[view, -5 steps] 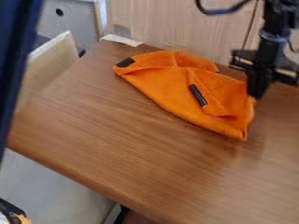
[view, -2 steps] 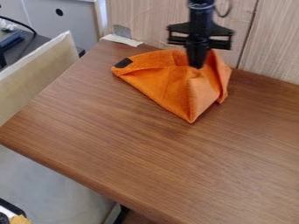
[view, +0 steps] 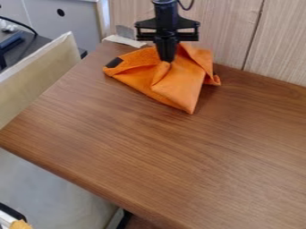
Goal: Folding the cloth from right to left
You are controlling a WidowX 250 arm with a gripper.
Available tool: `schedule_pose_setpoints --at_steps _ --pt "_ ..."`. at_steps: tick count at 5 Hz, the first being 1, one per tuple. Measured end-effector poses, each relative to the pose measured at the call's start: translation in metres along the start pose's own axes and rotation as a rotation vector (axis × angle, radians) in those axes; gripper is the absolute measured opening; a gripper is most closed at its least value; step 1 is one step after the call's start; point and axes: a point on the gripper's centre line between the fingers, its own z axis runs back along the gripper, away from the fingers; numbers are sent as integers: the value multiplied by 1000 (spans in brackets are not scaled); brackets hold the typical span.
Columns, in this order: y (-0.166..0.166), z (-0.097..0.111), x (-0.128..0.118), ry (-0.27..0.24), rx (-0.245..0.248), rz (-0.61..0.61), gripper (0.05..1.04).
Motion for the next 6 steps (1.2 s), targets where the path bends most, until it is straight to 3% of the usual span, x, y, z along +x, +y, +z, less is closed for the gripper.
schedule_pose_setpoints --at_steps 2,3,5,6 --pt "21 -35 2 37 -24 58 89" --pt "30 -38 4 28 -31 98 249" --pt "30 -43 1 61 -30 87 826" --pt "30 -41 2 60 -31 91 1008"
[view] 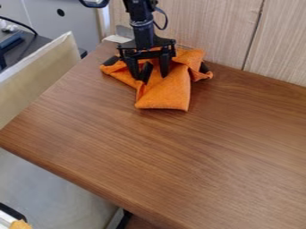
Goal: Folding the cloth from right to left
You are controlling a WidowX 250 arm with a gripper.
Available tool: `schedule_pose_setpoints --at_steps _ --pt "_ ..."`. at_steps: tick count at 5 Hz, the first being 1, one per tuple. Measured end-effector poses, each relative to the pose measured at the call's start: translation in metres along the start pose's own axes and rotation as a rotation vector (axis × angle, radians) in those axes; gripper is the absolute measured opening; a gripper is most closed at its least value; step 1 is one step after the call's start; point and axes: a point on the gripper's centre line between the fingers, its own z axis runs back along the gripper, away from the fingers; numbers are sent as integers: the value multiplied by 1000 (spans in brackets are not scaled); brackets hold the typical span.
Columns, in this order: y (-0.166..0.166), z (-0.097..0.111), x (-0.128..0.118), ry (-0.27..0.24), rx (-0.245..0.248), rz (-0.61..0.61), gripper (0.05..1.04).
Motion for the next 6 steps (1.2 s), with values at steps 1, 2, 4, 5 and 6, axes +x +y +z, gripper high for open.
schedule_pose_setpoints --at_steps 1,2,4,5,6 --pt "2 0 0 0 12 3 1005" --pt "3 -1 -4 8 20 0 1000" --pt "-15 40 -5 -59 16 -51 1000" --pt "-24 67 -8 -112 27 -83 1000" --pt "-30 82 -15 -151 31 -109 1000"
